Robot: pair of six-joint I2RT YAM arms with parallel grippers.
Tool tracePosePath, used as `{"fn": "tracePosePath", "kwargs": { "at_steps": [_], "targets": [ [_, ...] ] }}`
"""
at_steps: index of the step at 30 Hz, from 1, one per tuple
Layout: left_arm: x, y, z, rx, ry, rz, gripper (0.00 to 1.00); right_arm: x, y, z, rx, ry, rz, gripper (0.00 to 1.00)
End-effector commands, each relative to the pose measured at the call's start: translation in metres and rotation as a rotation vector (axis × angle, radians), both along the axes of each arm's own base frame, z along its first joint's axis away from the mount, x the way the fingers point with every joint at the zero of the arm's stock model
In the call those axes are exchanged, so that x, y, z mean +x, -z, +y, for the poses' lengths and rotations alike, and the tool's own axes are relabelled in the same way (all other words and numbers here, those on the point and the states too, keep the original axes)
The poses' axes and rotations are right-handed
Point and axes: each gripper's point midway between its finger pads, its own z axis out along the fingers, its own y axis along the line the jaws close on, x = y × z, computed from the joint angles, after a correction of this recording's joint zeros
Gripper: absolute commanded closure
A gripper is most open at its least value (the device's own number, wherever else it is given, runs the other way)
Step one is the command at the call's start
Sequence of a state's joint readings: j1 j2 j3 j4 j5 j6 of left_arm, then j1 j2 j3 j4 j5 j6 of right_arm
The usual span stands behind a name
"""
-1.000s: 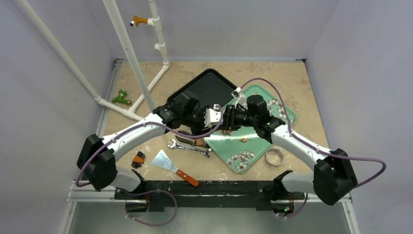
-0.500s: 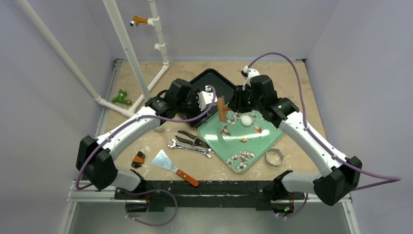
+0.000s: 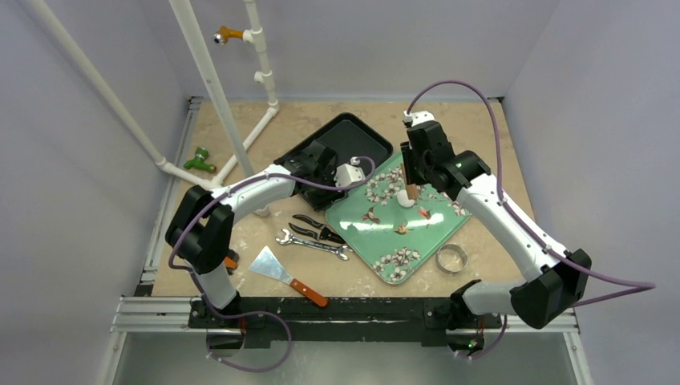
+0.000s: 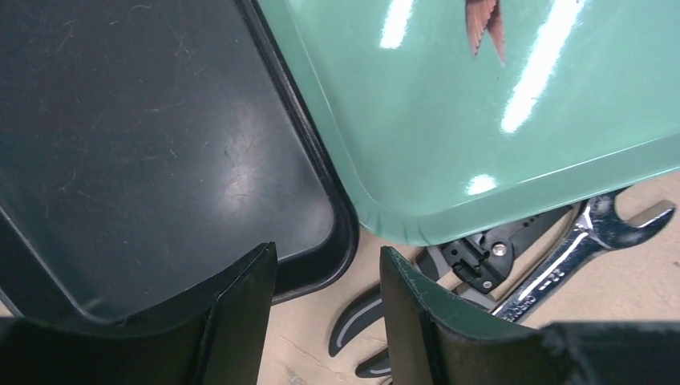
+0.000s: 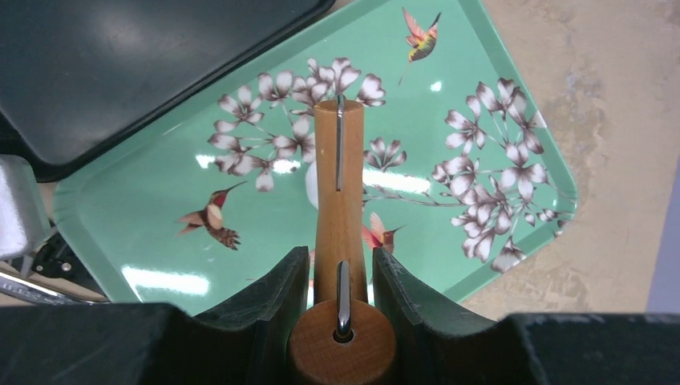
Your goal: Roll out the dumpling wrappers from the dough
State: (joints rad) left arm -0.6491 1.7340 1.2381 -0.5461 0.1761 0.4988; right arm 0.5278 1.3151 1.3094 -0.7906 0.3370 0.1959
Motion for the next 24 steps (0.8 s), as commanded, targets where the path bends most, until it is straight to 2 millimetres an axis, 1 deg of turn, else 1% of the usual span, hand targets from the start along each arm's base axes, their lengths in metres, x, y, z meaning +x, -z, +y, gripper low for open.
{"fn": "tracePosePath", "kwargs": {
  "at_steps": [1,4,8,10,11,14,17,24],
  "targets": [
    [0.013,0.004,0.004,0.05,0.028,-0.057,0.51,0.002,-0.013,-0.014,-0.057,0.006,-0.065,1.0],
    [0.019,0.015,0.008,0.096,0.025,-0.053,0.51,0.001,-0.009,-0.011,-0.061,-0.024,-0.045,1.0],
    [0.033,0.021,0.014,0.157,0.009,-0.094,0.51,0.005,0.001,-0.002,-0.047,-0.103,-0.01,1.0],
    [0.038,0.026,0.015,0.178,0.011,-0.102,0.51,0.01,0.007,-0.005,-0.051,-0.1,0.004,1.0],
    [0.042,0.028,0.02,0.206,0.0,-0.11,0.51,0.013,0.01,-0.008,-0.055,-0.09,0.015,1.0],
    [0.053,0.034,0.025,0.243,-0.026,-0.122,0.5,0.019,0.015,-0.018,-0.056,-0.055,0.037,1.0],
    [0.066,0.033,0.027,0.24,-0.062,-0.126,0.5,0.02,0.017,-0.026,-0.038,-0.034,0.037,1.0],
    [0.095,0.013,0.027,0.232,-0.092,-0.227,0.49,0.015,0.021,-0.04,-0.026,-0.012,0.038,1.0]
  ]
}}
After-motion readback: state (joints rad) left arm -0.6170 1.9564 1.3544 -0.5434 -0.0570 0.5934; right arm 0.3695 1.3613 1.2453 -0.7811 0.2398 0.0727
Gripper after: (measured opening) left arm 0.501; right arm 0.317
